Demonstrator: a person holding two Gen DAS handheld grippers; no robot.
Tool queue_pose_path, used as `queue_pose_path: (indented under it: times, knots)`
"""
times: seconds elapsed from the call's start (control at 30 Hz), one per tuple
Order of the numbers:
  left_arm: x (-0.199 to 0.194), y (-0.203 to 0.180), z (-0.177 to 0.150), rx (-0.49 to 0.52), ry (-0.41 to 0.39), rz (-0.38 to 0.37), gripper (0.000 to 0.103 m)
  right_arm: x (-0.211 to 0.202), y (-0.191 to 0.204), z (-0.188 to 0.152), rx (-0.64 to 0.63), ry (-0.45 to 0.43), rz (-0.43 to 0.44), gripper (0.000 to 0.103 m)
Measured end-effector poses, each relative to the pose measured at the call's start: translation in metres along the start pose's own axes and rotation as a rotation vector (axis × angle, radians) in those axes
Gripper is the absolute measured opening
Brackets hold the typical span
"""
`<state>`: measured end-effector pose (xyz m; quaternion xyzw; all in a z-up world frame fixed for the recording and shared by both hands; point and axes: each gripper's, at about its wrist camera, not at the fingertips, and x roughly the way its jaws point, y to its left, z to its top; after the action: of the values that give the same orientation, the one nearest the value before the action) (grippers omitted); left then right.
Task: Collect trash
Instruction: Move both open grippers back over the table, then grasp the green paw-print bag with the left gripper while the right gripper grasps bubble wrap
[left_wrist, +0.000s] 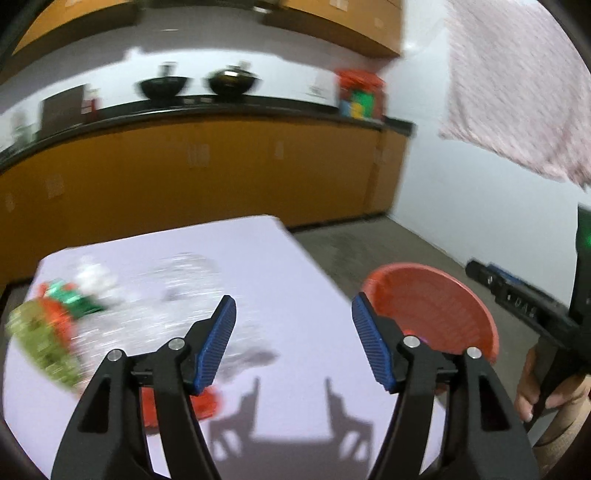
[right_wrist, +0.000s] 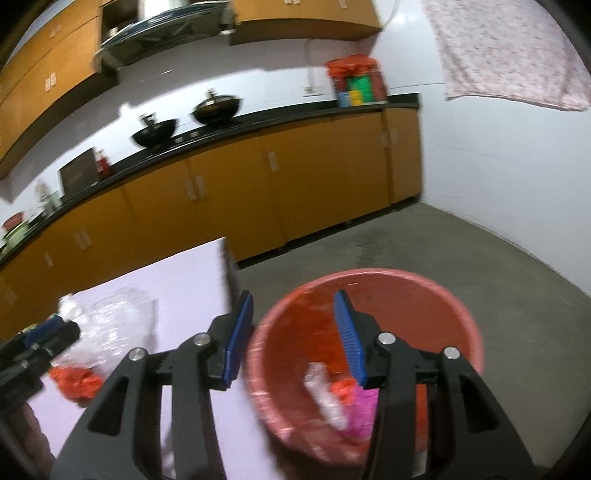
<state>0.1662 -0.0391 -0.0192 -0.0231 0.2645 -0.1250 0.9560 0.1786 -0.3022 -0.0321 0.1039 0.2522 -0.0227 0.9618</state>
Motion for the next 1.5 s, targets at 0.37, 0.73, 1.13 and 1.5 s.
queue_pose_path:
  times: [0.37, 0.73, 1.13, 1.5]
  knots:
    - [-0.055, 0.123, -0.035, -0.174, -0.02, 0.362, 0.072, 0.011, 0.121, -0.021, -0.144, 0.074, 0.186, 0.046]
    - [-0.063, 0.176, -0.055, -0.268, 0.015, 0.432, 0.08, 0.065, 0.209, -0.021, -0.236, 0.184, 0.273, 0.046]
    - [-0.039, 0.182, -0.057, -0.272, 0.059, 0.387, 0.08, 0.103, 0.227, -0.035, -0.283, 0.28, 0.251, 0.031]
    - [-0.016, 0.187, -0.055, -0.308, 0.119, 0.365, 0.073, 0.089, 0.204, -0.031, -0.255, 0.242, 0.248, 0.008]
